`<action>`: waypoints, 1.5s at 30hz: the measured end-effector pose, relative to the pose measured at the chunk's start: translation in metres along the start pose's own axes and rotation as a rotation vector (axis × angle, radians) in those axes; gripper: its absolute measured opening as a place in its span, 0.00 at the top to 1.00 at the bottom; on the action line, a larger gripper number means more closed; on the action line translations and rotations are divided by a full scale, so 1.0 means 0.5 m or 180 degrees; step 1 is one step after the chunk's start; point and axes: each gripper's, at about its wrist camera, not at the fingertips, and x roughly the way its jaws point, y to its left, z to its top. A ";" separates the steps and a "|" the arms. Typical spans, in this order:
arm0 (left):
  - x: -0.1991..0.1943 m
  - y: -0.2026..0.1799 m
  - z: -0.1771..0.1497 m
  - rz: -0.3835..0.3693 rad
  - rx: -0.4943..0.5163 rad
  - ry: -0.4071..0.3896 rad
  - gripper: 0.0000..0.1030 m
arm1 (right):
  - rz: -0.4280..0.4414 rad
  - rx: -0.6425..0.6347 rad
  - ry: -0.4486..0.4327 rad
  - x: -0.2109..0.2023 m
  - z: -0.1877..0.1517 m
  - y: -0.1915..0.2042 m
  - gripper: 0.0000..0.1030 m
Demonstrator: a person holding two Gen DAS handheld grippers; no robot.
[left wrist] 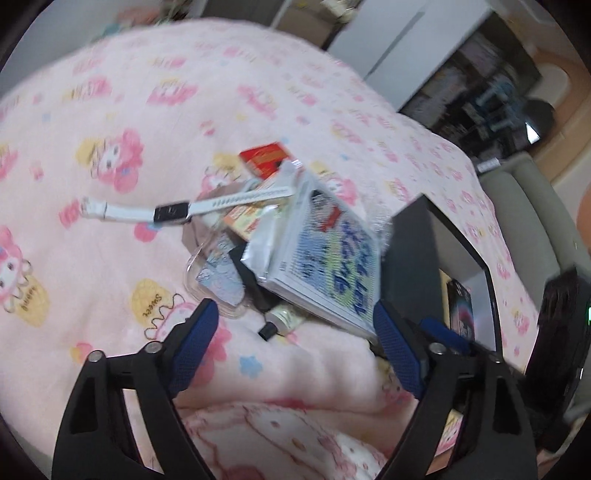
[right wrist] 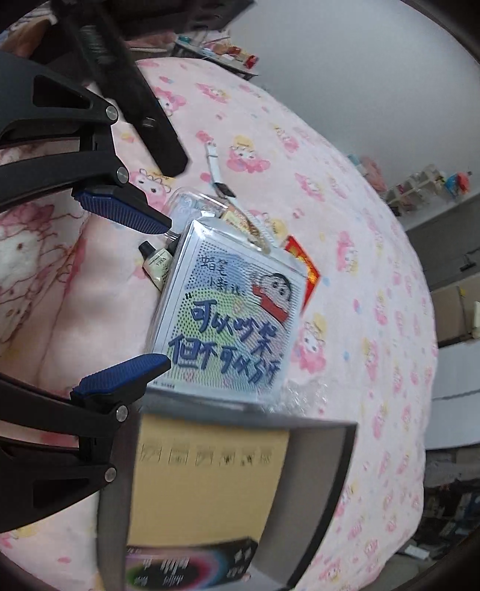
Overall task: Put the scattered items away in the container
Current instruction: 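Move the left gripper to the Shin-chan bead-art kit and grasp it, then lift the Shin-chan kit with the left gripper toward the black box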
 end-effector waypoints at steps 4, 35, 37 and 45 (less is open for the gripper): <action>0.081 0.030 0.031 -0.0031 -0.0222 0.0377 0.25 | 0.0038 -0.0111 0.0136 0.051 0.003 0.015 0.37; 0.044 0.237 0.033 -0.0385 -0.1056 0.0573 0.49 | 0.0083 -0.0190 -0.0038 0.145 0.103 0.032 0.37; 0.075 0.231 0.017 -0.0381 -0.0993 0.0707 0.49 | -0.0021 -0.0166 -0.0004 0.178 0.119 0.017 0.37; 0.075 0.226 0.079 -0.0166 -0.0969 0.0248 0.65 | 0.0510 -0.0101 0.0577 0.251 0.101 -0.008 0.36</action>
